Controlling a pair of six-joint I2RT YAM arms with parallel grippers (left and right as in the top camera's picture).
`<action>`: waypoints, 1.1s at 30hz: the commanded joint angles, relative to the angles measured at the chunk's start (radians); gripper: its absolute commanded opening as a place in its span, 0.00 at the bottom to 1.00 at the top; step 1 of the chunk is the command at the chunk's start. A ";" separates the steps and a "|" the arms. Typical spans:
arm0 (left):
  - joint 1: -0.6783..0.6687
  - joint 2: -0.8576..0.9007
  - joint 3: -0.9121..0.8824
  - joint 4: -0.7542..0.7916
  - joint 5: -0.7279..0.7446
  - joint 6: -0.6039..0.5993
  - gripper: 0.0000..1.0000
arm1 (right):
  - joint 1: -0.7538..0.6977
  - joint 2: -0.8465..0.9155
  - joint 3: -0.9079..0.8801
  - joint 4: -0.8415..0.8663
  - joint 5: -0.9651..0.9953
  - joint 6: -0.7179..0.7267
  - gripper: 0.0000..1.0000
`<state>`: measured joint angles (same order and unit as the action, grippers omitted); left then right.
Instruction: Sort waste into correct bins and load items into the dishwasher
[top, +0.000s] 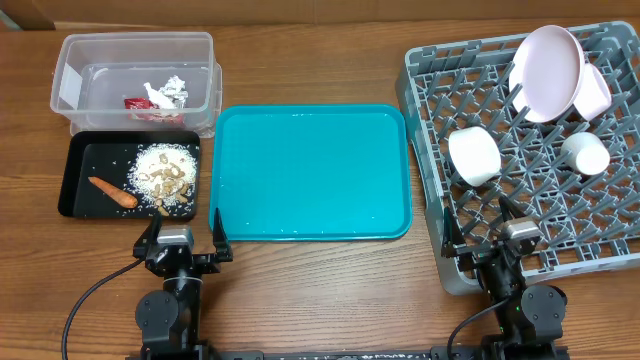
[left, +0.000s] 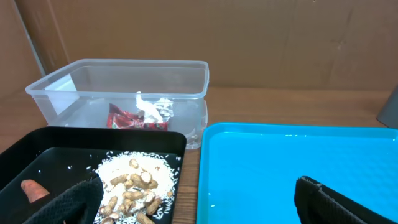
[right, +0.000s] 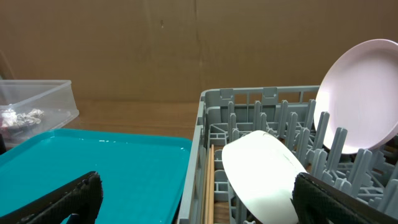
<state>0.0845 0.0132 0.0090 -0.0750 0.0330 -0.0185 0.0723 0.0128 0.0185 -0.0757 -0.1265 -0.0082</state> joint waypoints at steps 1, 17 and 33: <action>-0.006 -0.009 -0.004 0.000 0.003 0.019 1.00 | -0.001 -0.010 -0.011 0.006 -0.006 -0.015 1.00; -0.006 -0.009 -0.004 0.000 0.004 0.019 1.00 | -0.001 -0.010 -0.011 0.006 -0.006 -0.015 1.00; -0.006 -0.009 -0.004 0.000 0.003 0.019 1.00 | -0.022 -0.010 -0.011 0.006 -0.006 -0.015 1.00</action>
<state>0.0845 0.0132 0.0090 -0.0750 0.0334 -0.0185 0.0528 0.0128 0.0185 -0.0757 -0.1265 -0.0082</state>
